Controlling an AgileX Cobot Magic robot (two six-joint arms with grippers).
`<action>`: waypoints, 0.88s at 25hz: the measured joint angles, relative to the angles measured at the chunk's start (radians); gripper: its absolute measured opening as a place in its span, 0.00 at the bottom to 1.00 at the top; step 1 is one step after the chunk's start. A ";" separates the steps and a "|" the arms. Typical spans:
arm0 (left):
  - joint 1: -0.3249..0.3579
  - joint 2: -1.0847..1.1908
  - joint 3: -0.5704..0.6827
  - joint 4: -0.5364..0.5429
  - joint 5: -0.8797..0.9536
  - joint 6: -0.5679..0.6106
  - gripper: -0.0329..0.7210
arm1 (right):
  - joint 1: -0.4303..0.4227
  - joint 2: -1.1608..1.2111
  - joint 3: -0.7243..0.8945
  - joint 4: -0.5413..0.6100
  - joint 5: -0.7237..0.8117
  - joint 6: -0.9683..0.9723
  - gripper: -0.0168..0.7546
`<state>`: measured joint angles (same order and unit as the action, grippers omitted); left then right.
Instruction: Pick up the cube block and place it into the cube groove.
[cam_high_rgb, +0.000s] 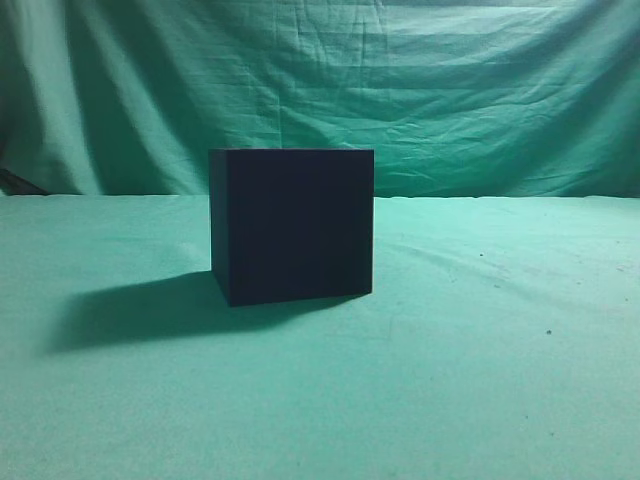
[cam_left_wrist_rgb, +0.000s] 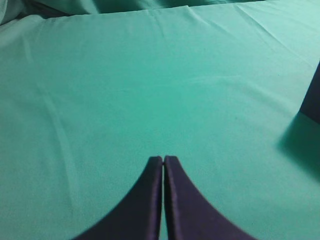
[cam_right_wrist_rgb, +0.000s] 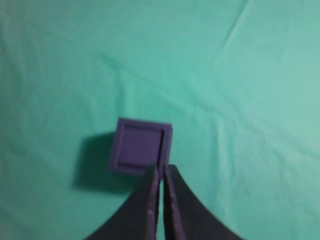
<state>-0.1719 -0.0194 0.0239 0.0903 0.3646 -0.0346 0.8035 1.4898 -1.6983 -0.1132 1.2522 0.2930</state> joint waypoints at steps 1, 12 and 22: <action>0.000 0.000 0.000 0.000 0.000 0.000 0.04 | 0.000 -0.047 0.053 0.000 0.002 0.005 0.02; 0.000 0.000 0.000 0.000 0.000 0.000 0.04 | 0.000 -0.541 0.601 -0.007 -0.095 0.022 0.02; 0.000 0.000 0.000 0.000 0.000 0.000 0.04 | 0.000 -0.929 0.882 0.005 -0.248 0.022 0.02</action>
<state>-0.1719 -0.0194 0.0239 0.0903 0.3646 -0.0346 0.8035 0.5610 -0.8158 -0.1078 1.0042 0.3153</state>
